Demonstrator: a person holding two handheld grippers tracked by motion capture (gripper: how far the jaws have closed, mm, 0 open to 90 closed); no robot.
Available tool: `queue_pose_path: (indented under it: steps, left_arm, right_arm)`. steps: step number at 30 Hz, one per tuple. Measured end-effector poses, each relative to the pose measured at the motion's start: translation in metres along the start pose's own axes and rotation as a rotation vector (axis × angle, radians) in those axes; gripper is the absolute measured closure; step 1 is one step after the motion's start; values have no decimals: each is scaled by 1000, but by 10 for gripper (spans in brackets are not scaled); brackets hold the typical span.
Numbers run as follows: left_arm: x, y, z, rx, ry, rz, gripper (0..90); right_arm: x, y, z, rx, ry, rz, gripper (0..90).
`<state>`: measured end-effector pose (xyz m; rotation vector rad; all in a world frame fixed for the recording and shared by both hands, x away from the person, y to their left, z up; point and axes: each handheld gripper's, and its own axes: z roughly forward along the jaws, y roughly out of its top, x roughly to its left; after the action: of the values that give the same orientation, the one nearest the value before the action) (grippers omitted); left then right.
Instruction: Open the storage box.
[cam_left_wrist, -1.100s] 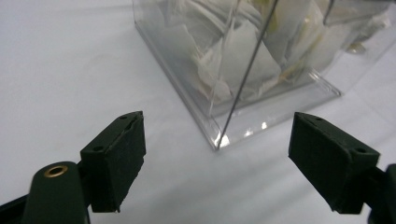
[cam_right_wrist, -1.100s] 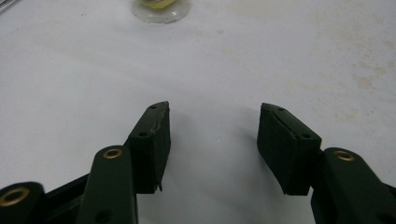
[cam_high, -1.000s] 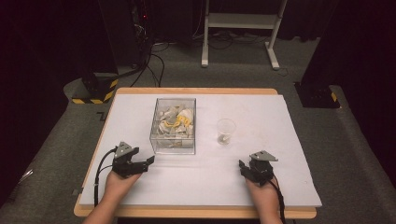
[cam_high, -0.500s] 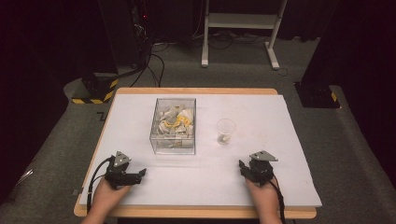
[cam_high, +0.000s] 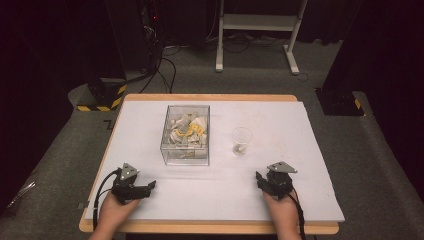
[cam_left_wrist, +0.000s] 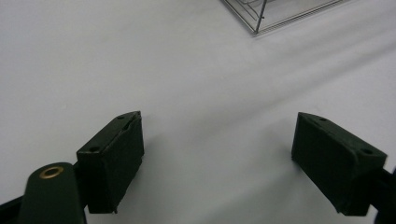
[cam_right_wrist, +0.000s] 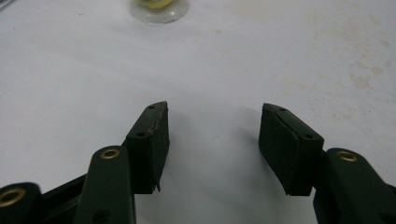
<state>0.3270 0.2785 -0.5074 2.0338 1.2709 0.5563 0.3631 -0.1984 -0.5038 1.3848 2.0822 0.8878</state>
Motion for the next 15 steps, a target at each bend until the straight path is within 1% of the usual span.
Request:
queue_pose_path:
  steps: [9, 13, 15]
  left_arm:
    - [0, 0, 0, 1, 0, -2, 174]
    - [0, -1, -1, 0, 2, 5, 181]
    - [0, -2, -2, -3, -1, 1, 183]
  right_arm:
    - [1, 0, 0, -3, -4, -1, 432]
    - [-1, 0, 0, 2, 6, 6, 431]
    - [-1, 0, 0, 2, 7, 7, 431]
